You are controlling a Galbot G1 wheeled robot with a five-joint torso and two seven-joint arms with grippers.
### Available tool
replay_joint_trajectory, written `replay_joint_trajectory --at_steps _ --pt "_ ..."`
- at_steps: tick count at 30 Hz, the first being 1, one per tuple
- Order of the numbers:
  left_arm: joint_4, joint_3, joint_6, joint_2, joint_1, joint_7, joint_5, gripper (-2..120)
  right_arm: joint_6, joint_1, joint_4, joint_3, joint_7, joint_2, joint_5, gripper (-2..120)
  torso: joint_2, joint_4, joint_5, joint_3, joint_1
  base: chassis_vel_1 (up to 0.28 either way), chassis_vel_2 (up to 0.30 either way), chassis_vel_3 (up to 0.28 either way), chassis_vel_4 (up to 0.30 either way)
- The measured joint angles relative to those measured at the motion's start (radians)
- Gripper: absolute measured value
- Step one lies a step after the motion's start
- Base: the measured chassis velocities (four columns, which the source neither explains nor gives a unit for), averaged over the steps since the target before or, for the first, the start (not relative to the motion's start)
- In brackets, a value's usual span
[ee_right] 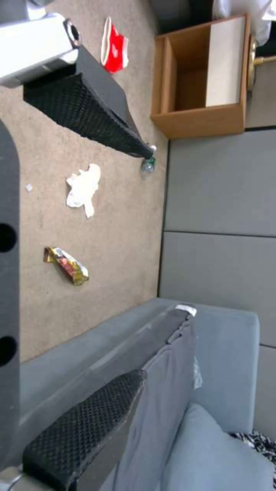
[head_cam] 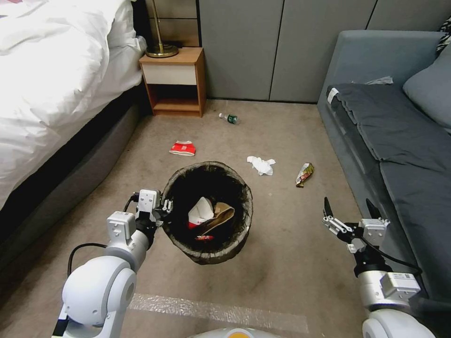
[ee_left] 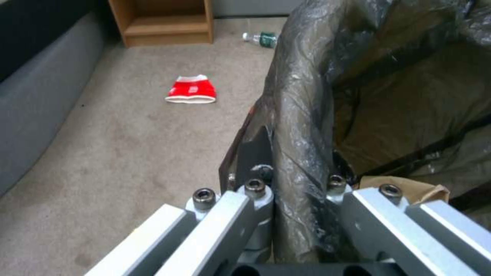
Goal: Pick up the trash bin, then pick up the garbage from the floor and place it into the trash bin.
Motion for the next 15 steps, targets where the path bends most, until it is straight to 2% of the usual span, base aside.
replay_joint_trajectory --at_steps 6,15 --pt "0.0 0.008 0.0 -0.004 -0.001 -0.001 0.001 2 0.001 -0.002 -0.006 0.009 0.0 0.001 0.004 100 0.0 -0.0001 0.0 0.0 0.0 -0.009 0.005 0.007 -0.008" --pt "0.0 0.007 0.0 -0.003 0.0 -0.001 0.002 2 0.001 -0.003 -0.01 0.008 0.002 0.006 0.006 100 0.0 0.0 0.0001 0.0 0.0 -0.079 0.068 0.081 -0.079"
